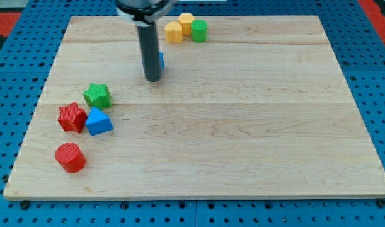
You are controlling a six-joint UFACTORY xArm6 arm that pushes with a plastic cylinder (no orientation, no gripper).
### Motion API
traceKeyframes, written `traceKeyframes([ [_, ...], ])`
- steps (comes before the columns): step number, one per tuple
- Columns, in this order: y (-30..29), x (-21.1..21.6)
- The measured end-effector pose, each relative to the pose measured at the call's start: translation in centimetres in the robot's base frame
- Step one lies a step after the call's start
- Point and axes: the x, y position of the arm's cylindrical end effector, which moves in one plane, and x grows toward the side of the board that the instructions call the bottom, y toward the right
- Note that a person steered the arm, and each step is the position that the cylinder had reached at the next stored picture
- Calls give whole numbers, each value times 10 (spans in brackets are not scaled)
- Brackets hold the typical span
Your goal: Push the green star towards the top center
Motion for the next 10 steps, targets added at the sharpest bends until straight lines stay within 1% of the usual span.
traceKeyframes([
  [1,13,-56],
  [2,34,-61],
  [3,51,0],
  [4,70,101],
  [5,36,158],
  [6,-19,185],
  [7,-56,190],
  [8,-98,150],
  [9,-94,99],
  [10,-41,52],
])
